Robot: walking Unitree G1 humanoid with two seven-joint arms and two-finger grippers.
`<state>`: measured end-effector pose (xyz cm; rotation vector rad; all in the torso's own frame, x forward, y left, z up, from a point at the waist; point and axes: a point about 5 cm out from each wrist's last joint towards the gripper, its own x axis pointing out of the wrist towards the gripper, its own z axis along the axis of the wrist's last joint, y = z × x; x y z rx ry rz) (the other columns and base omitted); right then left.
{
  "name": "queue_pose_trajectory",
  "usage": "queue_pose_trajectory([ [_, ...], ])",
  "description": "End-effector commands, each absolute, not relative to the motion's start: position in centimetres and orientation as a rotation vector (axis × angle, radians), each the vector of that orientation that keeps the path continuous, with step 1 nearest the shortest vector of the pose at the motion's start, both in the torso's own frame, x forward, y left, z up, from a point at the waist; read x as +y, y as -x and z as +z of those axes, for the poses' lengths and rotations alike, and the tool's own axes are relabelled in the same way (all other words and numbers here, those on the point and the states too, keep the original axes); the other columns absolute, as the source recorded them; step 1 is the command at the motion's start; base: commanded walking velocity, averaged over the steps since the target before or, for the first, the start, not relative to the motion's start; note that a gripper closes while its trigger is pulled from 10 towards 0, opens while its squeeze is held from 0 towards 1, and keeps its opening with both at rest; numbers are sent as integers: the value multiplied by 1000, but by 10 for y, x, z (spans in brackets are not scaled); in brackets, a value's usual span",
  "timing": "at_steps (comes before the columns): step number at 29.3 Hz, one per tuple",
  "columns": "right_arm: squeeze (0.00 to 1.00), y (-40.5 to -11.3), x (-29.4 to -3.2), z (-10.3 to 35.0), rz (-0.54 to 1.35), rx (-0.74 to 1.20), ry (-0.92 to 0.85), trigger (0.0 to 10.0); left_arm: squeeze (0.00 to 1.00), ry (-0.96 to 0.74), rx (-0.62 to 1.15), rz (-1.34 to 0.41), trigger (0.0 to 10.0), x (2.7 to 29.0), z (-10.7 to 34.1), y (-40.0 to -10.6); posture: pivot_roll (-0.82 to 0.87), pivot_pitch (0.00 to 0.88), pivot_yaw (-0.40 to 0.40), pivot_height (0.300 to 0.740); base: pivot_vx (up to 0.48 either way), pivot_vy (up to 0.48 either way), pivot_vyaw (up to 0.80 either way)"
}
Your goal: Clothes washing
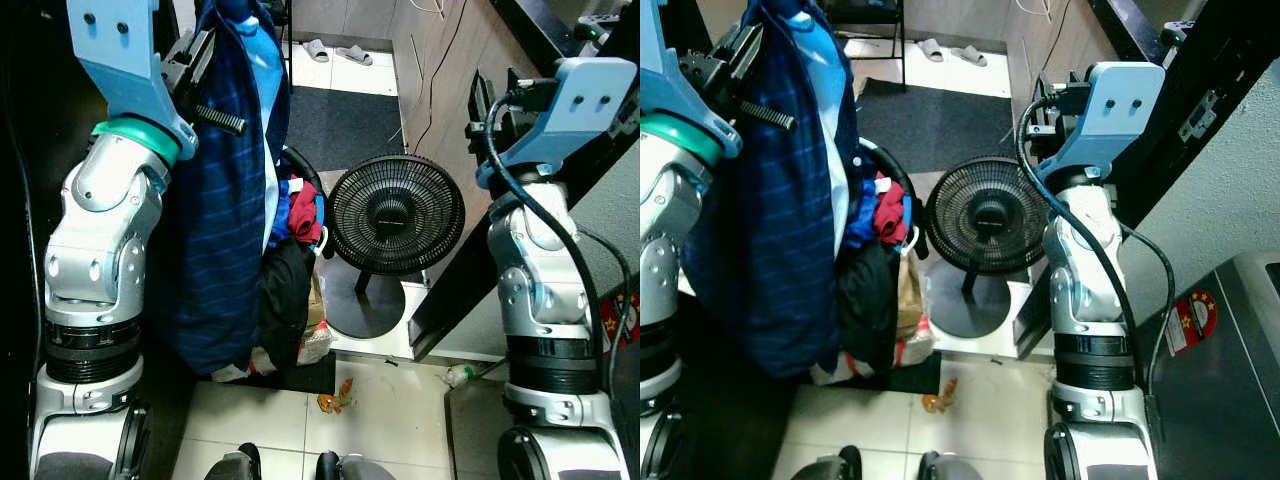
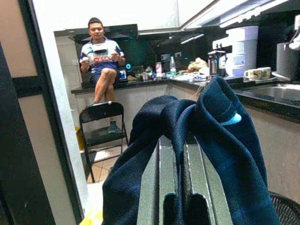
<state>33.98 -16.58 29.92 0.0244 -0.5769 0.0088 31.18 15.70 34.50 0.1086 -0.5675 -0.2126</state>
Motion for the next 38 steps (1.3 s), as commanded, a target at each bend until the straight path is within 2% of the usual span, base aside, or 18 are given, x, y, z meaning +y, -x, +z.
queue_pose_trajectory([
  [1, 0, -338, -171, 300, -12, -572, -37, 10000, 0, -99, -557, -223, 10000, 153, 343, -311, 24, 63, -15, 740, 0, 0, -800],
  [38, 0, -339, -167, 299, -10, -551, -115, 10000, 0, -154, -515, -195, 10000, 159, 340, -312, 46, 65, -4, 740, 0, 0, -800],
])
